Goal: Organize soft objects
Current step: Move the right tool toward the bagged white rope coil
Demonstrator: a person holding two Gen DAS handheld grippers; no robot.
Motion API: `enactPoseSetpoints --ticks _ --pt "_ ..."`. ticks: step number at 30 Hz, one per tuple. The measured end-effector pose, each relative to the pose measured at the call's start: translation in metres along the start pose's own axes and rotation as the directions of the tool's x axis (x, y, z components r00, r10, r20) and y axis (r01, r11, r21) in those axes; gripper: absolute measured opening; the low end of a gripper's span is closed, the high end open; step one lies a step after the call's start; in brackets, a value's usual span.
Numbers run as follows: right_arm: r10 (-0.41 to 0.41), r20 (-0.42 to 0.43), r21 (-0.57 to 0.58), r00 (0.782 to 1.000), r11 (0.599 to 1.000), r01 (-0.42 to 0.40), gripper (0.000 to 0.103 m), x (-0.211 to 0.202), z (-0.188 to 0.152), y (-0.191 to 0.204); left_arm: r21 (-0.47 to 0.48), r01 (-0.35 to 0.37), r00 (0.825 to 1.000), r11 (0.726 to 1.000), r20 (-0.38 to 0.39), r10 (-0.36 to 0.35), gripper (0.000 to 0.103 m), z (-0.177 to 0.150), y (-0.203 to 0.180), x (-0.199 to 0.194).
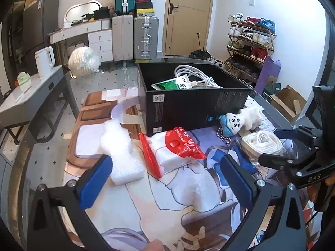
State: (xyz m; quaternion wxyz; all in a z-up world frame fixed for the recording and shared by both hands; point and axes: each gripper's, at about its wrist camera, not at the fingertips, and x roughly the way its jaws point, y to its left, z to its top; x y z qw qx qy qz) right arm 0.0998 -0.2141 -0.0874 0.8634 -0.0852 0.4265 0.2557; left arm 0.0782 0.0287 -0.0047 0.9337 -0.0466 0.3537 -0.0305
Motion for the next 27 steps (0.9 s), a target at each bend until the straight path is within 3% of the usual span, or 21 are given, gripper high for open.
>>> enactPoseSetpoints --ticks 12,15,24,27 --pt "-0.074 -0.045 -0.031 0.996 0.997 0.073 0.103 0.018 0.005 0.012 -0.019 0.04 0.999 0.999 -0.023 -0.041 0.103 0.0 0.004 0.005" --pt "-0.052 -0.059 -0.057 0.997 0.997 0.049 0.103 0.016 0.004 0.013 -0.031 0.045 0.999 0.999 -0.019 -0.046 0.103 -0.001 0.006 0.004" --pt "-0.085 -0.045 -0.253 0.995 0.965 0.071 0.103 0.004 0.016 0.021 -0.04 0.06 0.998 0.997 -0.013 -0.061 0.103 -0.002 0.01 0.003" --pt "-0.025 -0.091 -0.304 0.996 0.953 -0.004 0.103 0.013 0.023 0.024 -0.046 0.064 0.998 0.997 -0.01 -0.065 0.103 -0.002 0.011 0.003"
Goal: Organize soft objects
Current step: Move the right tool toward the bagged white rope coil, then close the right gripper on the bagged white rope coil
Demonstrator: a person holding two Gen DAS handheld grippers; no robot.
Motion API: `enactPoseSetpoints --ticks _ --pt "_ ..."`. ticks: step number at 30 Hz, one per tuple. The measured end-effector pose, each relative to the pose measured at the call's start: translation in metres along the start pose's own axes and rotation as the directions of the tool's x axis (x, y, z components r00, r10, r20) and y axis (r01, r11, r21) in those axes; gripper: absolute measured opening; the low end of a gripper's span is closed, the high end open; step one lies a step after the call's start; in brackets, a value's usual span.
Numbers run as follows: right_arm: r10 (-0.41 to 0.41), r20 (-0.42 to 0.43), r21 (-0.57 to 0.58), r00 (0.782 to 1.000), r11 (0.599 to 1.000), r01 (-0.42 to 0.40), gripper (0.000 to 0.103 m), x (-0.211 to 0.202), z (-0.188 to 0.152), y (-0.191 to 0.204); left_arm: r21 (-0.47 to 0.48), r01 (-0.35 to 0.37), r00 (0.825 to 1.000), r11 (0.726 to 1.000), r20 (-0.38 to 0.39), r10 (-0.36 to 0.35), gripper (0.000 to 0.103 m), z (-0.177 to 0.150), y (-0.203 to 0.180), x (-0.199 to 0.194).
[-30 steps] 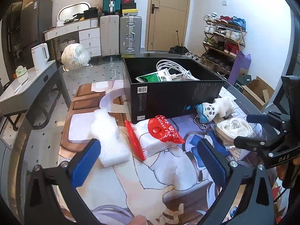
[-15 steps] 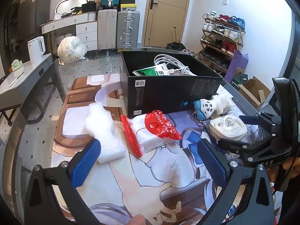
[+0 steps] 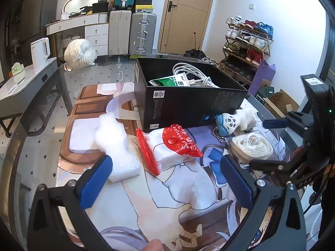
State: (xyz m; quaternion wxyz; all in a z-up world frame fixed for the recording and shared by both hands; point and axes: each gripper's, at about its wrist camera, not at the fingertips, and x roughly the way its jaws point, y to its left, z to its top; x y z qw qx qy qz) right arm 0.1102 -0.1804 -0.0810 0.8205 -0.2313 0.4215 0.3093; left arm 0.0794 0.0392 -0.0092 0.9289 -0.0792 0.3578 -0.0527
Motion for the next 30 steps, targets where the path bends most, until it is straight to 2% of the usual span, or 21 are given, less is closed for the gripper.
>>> enactPoseSetpoints --ticks 4,9,15,21,23,25,30 --pt "0.083 -0.026 0.008 0.996 0.997 -0.083 0.103 0.014 0.006 -0.002 -0.005 0.004 1.0 1.0 0.0 -0.004 0.103 -0.001 0.001 0.0" --pt "0.127 -0.075 -0.012 0.989 0.992 -0.129 0.103 0.016 0.002 0.002 -0.005 0.009 1.0 1.0 0.0 -0.009 0.103 -0.001 0.002 0.0" --pt "0.128 -0.058 -0.063 0.99 0.989 -0.132 0.103 0.007 0.0 0.009 -0.004 0.01 1.0 1.0 -0.001 -0.01 0.103 -0.001 0.002 0.001" --pt "0.141 -0.065 -0.086 0.988 0.985 -0.147 0.101 0.016 0.009 0.012 0.0 0.006 1.0 1.0 -0.003 -0.006 0.103 -0.001 0.001 0.001" --pt "0.146 -0.064 -0.086 0.987 0.985 -0.151 0.094 0.019 0.01 0.013 0.005 0.002 1.0 1.0 -0.006 -0.002 0.103 -0.001 0.0 0.002" --pt "0.159 -0.039 -0.082 0.987 0.983 -0.162 0.077 0.014 0.006 0.01 0.006 0.002 1.0 1.0 -0.007 -0.002 0.103 -0.001 0.0 0.002" --pt "0.159 -0.01 -0.078 0.987 0.984 -0.159 0.052 0.004 -0.004 0.013 0.014 -0.005 1.0 1.0 -0.011 0.005 0.103 -0.001 -0.002 0.003"
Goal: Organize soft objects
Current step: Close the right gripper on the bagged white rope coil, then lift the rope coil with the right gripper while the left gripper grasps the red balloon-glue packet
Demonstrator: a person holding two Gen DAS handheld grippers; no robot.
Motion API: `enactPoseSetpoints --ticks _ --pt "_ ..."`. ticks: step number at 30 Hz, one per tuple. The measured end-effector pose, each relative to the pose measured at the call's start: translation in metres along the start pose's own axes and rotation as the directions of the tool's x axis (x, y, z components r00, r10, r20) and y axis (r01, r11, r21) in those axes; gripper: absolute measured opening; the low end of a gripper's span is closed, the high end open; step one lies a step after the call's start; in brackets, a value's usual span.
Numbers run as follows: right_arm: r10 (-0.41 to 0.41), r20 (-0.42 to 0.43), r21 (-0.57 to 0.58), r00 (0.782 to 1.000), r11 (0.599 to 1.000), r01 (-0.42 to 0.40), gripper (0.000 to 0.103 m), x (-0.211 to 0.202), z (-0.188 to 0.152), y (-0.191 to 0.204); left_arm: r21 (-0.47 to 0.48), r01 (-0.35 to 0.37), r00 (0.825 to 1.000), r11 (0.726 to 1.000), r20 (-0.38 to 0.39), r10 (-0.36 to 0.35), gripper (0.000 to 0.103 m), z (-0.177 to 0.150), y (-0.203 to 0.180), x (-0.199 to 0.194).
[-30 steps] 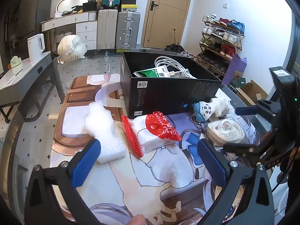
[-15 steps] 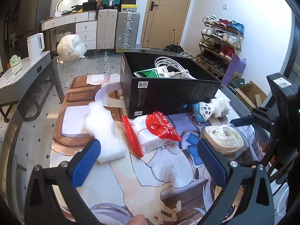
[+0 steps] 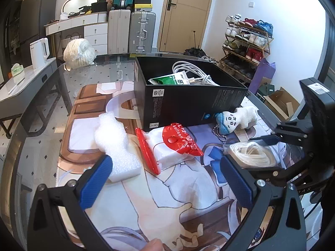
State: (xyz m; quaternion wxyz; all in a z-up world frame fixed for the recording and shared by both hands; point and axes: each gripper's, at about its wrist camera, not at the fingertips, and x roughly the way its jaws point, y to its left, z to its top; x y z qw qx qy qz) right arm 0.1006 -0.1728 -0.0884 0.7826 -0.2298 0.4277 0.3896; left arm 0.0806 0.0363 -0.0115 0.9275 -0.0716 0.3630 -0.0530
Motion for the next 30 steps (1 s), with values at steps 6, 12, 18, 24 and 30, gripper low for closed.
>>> enactPoseSetpoints --ticks 6,12,18,24,30 --pt "-0.034 0.059 0.06 0.998 0.998 0.03 0.04 -0.009 -0.014 0.004 0.024 -0.027 0.999 0.999 -0.022 0.028 0.103 0.001 -0.004 0.003" --pt "-0.047 0.127 0.136 0.991 0.99 0.029 0.04 -0.026 -0.024 0.005 0.046 -0.072 0.995 0.996 -0.061 0.075 0.103 0.007 -0.007 0.01" --pt "-0.052 0.191 0.175 0.98 0.984 0.018 0.04 -0.044 -0.026 0.006 0.06 -0.101 0.989 0.993 -0.106 0.107 0.103 0.02 -0.01 0.026" --pt "-0.064 0.202 0.186 0.977 0.982 0.026 0.04 -0.053 -0.028 0.001 0.065 -0.123 0.982 0.99 -0.136 0.131 0.103 0.033 -0.012 0.04" --pt "-0.088 0.209 0.193 0.974 0.98 0.047 0.04 -0.061 -0.028 -0.004 0.107 -0.169 0.974 0.98 -0.132 0.182 0.102 0.036 -0.019 0.051"
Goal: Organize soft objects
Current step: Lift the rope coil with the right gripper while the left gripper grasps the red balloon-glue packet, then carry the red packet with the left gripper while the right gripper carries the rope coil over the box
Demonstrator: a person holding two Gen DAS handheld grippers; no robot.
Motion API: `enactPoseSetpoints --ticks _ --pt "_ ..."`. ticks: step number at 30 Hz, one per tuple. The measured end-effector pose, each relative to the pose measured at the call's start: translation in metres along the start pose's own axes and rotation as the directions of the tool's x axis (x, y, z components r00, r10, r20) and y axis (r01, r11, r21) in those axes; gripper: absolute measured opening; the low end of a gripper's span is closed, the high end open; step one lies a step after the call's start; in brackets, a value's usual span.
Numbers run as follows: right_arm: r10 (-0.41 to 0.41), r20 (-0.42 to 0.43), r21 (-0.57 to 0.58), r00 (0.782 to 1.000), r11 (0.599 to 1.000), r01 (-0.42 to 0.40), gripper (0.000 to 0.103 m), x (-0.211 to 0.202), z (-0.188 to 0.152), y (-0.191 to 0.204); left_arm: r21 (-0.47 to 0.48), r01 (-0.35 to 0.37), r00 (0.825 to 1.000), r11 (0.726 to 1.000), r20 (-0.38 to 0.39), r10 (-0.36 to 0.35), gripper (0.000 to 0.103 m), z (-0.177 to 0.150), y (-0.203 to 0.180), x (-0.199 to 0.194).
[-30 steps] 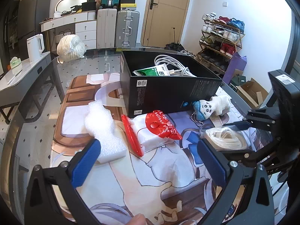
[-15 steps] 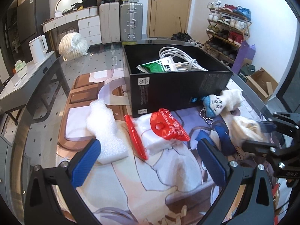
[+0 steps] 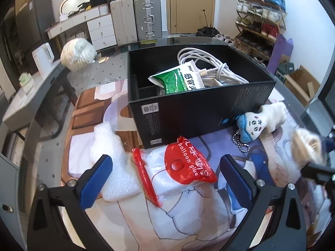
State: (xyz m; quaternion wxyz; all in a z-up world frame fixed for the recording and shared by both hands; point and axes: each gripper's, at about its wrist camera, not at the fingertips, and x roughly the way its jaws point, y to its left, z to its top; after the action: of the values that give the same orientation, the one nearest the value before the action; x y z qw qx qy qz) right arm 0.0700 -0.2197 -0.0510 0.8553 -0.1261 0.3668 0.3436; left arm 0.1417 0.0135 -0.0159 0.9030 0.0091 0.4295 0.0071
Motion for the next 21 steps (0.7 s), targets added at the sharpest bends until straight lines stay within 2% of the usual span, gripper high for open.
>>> enactPoseSetpoints --ticks 3,5,7,9,10,11,16,21 --pt "-0.006 0.0 0.002 1.0 1.0 0.006 0.04 0.0 0.0 -0.003 0.04 -0.049 0.999 0.998 0.008 0.048 0.101 -0.002 -0.008 0.004" --pt "-0.006 -0.001 0.003 1.0 1.0 0.006 0.04 0.0 -0.001 -0.004 0.064 -0.08 0.997 0.995 0.017 0.08 0.09 -0.003 -0.012 0.004" --pt "-0.008 -0.005 0.004 1.0 1.0 0.008 0.04 0.001 -0.001 -0.004 0.081 -0.096 0.995 0.992 0.026 0.094 0.086 -0.004 -0.014 0.003" --pt "-0.01 -0.009 0.003 1.0 1.0 0.01 0.04 0.003 -0.001 -0.004 0.091 -0.1 0.994 0.991 0.042 0.097 0.071 -0.005 -0.014 -0.001" --pt "-0.011 -0.012 0.002 1.0 1.0 0.011 0.04 0.004 -0.001 -0.003 0.095 -0.075 0.997 0.993 0.037 0.072 0.052 -0.006 -0.015 -0.003" --pt "-0.013 -0.012 -0.002 1.0 1.0 0.012 0.04 0.004 -0.001 -0.002 0.088 -0.06 0.998 0.994 0.031 0.057 0.049 -0.007 -0.013 -0.003" --pt "-0.011 -0.005 -0.014 1.0 1.0 0.011 0.04 0.003 0.003 0.003 0.088 0.014 0.998 0.996 0.058 -0.019 0.047 -0.016 -0.008 -0.018" --pt "-0.015 0.004 -0.014 1.0 1.0 0.015 0.04 0.002 0.004 0.006 0.089 0.08 0.99 0.993 0.11 -0.09 0.047 -0.025 -0.003 -0.04"
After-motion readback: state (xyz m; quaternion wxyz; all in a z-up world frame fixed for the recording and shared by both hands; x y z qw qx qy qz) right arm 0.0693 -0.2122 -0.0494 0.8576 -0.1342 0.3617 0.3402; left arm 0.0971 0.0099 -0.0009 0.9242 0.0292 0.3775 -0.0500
